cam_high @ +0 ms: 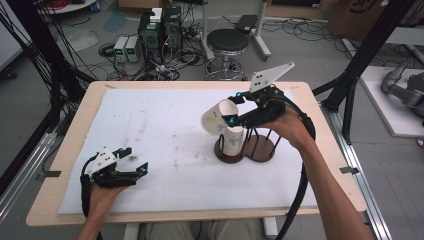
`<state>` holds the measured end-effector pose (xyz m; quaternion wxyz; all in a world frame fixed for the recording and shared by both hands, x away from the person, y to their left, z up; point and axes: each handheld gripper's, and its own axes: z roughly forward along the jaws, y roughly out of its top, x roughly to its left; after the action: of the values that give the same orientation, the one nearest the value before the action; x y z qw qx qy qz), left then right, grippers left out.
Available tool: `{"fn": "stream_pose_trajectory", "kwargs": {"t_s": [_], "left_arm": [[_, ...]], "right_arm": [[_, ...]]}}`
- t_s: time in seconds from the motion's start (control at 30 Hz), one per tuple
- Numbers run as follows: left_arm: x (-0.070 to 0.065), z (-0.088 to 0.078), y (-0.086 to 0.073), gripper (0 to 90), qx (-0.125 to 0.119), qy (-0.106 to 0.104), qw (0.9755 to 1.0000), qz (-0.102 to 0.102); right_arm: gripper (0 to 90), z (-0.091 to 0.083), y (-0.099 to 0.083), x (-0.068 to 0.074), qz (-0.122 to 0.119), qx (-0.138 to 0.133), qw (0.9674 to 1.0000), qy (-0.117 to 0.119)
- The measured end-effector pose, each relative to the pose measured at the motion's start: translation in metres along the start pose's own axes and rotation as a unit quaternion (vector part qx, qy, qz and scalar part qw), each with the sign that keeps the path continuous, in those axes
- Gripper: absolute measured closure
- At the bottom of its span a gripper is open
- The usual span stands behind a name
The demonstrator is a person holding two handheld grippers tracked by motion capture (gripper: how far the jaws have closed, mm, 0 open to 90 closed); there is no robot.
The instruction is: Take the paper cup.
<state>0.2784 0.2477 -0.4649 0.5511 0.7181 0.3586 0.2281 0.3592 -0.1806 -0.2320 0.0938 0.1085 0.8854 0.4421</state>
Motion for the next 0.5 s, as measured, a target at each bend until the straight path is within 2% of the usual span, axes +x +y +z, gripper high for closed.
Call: {"fn": "stream_pose_trajectory", "kwargs": {"t_s": [0.13,0.17,0.23,0.4,0.5], "left_arm": [[0.002,-0.001,-0.001,14.0,-0.006,-0.005,0.9999,-0.009],[0.003,-0.001,-0.001,14.0,-0.007,-0.008,0.9999,-0.014],[0.004,-0.002,-0.001,14.0,-0.007,-0.012,0.9998,-0.015],[0.002,-0.002,-0.001,14.0,-0.011,-0.011,0.9998,-0.008],[0.002,-0.002,-0.001,14.0,-0.01,-0.013,0.9999,-0.006]], "right_arm": [[38.1,0.005,-0.011,0.012,0.001,-0.039,0.9992,0.011],[38.1,0.007,-0.015,0.016,0.004,-0.051,0.9985,0.02],[38.1,0.011,-0.023,0.023,0.001,-0.064,0.9978,0.021],[38.1,0.026,-0.054,0.045,0.012,-0.108,0.9936,0.028],[38.1,0.035,-0.071,0.054,0.022,-0.139,0.9897,0.029]]}}
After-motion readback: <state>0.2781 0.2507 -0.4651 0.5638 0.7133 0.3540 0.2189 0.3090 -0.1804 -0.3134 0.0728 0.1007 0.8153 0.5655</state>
